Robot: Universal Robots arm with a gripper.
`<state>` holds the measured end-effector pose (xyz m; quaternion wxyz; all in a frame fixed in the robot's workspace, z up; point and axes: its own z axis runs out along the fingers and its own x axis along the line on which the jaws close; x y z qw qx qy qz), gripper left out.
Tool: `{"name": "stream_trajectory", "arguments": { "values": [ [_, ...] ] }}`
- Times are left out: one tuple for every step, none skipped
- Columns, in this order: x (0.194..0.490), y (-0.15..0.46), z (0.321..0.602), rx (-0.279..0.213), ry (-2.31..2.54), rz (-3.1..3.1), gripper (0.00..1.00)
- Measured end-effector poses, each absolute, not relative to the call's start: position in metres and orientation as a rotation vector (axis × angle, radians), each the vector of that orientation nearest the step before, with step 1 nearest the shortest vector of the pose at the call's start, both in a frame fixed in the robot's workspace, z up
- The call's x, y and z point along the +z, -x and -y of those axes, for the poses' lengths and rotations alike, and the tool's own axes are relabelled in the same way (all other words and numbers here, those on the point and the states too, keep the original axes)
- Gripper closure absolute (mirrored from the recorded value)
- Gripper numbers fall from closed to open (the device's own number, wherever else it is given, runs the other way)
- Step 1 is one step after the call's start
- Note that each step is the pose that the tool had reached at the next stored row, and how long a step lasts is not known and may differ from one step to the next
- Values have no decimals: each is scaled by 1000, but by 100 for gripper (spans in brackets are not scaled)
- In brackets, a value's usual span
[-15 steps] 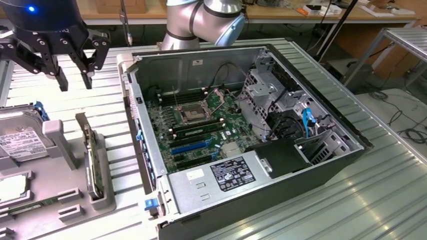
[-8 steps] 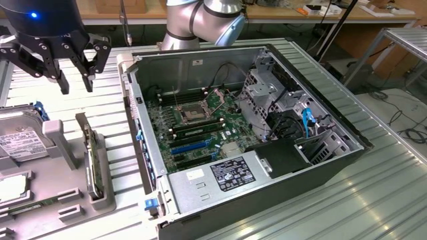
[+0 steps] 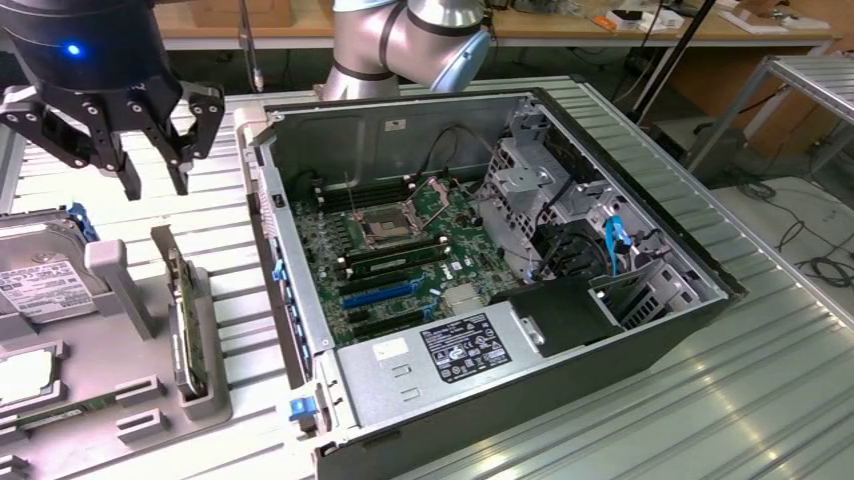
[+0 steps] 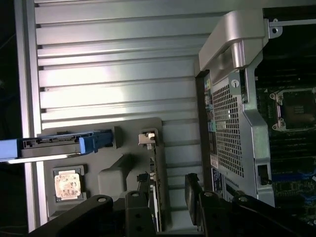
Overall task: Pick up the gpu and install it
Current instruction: 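Pick up the gpu and move the gpu toward the slot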
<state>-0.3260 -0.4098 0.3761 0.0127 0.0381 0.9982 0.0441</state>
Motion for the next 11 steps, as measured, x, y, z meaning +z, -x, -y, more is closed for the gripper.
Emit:
{"name": "stream_trajectory", "arguments": {
  "values": [
    [375, 326, 410, 137, -119, -3111, 58],
    [374, 326, 411, 137, -119, -3111, 58],
    [373, 326, 412, 137, -119, -3111, 58],
    [372, 326, 412, 137, -119, -3111, 58],
    [371, 326, 413, 137, -119, -3111, 58],
    [370, 326, 413, 137, -119, -3111, 58],
    [368, 326, 415, 137, -119, -3111, 58],
    [367, 326, 416, 137, -119, -3111, 58],
    [365, 326, 417, 137, -119, -3111, 58],
    [363, 326, 418, 137, -119, -3111, 58],
    [362, 326, 418, 137, -119, -3111, 58]
  ]
}}
